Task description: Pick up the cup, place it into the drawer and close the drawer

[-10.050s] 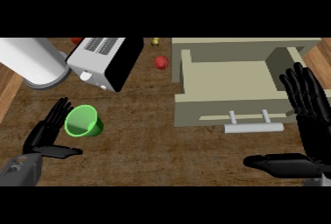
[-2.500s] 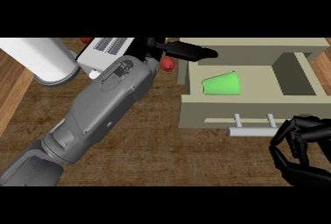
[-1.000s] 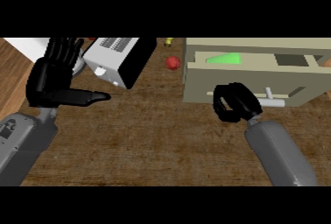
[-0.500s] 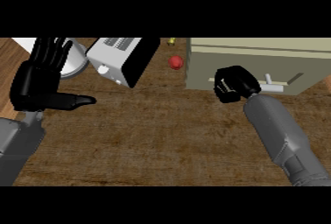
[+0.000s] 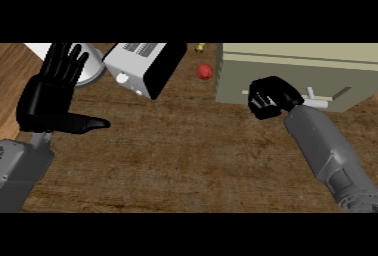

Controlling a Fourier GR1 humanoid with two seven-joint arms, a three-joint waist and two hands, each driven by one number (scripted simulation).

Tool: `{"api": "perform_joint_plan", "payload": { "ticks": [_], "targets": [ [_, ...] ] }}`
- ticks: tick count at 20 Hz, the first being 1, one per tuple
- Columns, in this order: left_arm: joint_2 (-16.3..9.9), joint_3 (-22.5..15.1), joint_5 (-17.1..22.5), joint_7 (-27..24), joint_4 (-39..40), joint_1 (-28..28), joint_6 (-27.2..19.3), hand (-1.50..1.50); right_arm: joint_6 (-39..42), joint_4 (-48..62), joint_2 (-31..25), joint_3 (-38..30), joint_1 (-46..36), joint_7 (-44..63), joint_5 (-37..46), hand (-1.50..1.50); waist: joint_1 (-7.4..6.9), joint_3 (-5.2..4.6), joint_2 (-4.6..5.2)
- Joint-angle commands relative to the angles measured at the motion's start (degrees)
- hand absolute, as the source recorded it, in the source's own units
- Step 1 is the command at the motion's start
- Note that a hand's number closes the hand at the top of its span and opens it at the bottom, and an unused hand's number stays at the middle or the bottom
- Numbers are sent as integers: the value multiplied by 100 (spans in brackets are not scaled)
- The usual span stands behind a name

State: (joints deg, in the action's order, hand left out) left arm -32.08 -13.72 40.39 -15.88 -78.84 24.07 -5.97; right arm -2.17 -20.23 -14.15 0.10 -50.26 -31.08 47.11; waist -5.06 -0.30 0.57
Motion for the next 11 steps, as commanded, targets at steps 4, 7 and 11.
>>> {"api": "perform_joint_plan", "payload": {
  "ticks": [4,7,11],
  "targets": [
    [155,-77,-49,53,37,123,-10,-150,-74,434,-476,-511,-640,324,-261,150,-118,60,243],
    [174,-104,70,-14,-119,-178,195,-150,-150,469,-614,-635,-493,159,-364,150,-230,58,226],
    [120,-54,-22,-96,17,-109,237,-150,-73,518,-664,-620,-577,72,-346,150,-240,53,256]
  ]
}}
